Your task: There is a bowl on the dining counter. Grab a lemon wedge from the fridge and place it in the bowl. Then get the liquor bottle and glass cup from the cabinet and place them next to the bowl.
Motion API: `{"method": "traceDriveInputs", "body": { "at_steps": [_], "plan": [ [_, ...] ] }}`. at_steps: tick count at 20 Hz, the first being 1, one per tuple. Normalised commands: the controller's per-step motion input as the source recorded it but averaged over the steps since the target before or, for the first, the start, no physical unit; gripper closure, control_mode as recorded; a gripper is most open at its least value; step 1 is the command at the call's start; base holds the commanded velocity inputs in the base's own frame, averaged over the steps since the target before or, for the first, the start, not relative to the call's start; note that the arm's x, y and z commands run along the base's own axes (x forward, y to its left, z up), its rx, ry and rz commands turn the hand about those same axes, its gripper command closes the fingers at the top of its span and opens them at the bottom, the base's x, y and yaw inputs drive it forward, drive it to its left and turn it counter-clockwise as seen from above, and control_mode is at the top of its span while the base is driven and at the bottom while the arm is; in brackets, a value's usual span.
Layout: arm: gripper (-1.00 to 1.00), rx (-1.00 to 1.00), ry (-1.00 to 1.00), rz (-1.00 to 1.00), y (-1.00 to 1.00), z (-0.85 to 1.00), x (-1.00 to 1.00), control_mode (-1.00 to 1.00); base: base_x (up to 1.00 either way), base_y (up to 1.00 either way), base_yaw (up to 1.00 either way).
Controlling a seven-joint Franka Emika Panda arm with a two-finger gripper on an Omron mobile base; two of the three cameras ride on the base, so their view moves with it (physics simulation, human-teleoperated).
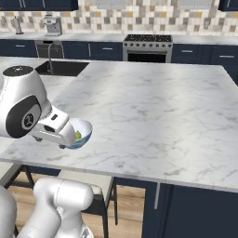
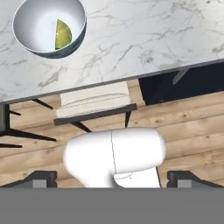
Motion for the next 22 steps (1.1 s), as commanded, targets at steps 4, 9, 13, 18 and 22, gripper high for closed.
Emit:
{"method": "traceDriveInputs", "body": {
  "at_steps": [4,9,13,18,22],
  "plan": [
    [-1.0,0.0,0.0,0.0,0.0,0.0,-0.17,1.0,-0.28,0.0,0.0],
    [-1.0,0.0,0.0,0.0,0.0,0.0,0.0,1.0,-0.95,0.2,0.01],
    [-1.0,0.0,0.0,0.0,0.0,0.0,0.0,1.0,-0.89,0.91,0.04],
    [-1.0,0.0,0.0,0.0,0.0,0.0,0.0,1.0,-0.4,1.0,0.01],
    [-1.0,0.0,0.0,0.0,0.0,0.0,0.0,1.0,-0.14,1.0,0.0]
  ]
}}
